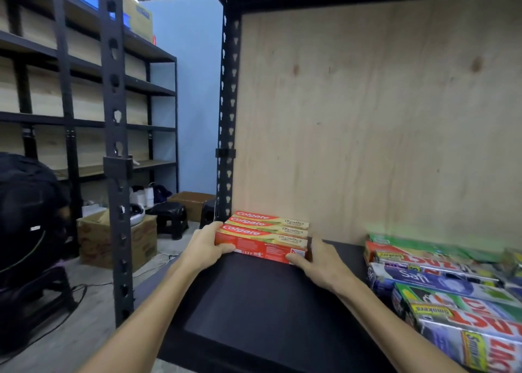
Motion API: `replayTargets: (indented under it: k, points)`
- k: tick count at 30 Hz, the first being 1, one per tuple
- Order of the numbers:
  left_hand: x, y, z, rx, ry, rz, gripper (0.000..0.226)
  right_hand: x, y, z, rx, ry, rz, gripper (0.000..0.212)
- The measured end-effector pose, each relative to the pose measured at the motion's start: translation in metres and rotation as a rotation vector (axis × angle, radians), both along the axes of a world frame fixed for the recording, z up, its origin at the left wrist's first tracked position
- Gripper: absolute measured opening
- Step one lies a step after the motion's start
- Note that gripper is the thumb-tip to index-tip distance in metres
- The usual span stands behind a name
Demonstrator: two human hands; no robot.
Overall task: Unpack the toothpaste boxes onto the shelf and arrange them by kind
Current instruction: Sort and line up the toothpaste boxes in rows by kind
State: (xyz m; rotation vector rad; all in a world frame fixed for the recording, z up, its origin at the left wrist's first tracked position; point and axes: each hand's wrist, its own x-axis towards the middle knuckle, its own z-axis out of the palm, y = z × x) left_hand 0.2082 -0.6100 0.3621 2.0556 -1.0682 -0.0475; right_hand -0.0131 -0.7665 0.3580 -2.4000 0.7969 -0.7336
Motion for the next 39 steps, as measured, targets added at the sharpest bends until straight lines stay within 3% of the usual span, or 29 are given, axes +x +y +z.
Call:
replayTargets:
  k: [5,16,20,23,28,34,37,39]
  points:
    - [0.009,-0.002,0.0,-0.012,0.049,-0.022,0.059,0.002,-0.004,-0.003,-0.013,-0.008,-0.003,0.065]
    - [0.004,-0.001,-0.005,-0.04,0.054,-0.015,0.073,-0.001,0.004,-0.004,-0.078,0.001,-0.043,0.063]
    - [0.002,-0.004,-0.005,-0.005,0.041,-0.022,0.068,-0.003,0.007,-0.004,-0.024,-0.057,-0.072,0.06]
    - [0.001,-0.003,-0.007,0.037,0.032,-0.019,0.08,-0.007,0.012,-0.004,0.037,-0.117,-0.088,0.052]
    - [-0.018,0.008,-0.006,0.059,-0.197,0.073,0.101,-0.018,0.026,-0.001,-0.019,-0.155,-0.099,0.037]
    - [-0.062,0.022,-0.005,-0.126,-0.481,-0.003,0.068,-0.051,0.06,0.001,-0.173,-0.23,-0.122,0.024]
    - [-0.097,0.014,-0.001,-0.222,-0.384,-0.047,0.055,-0.073,0.072,0.004,-0.194,-0.281,-0.134,0.023]
    - [-0.127,0.002,0.002,-0.271,-0.281,-0.088,0.052,-0.088,0.073,0.011,-0.179,-0.291,-0.141,0.036]
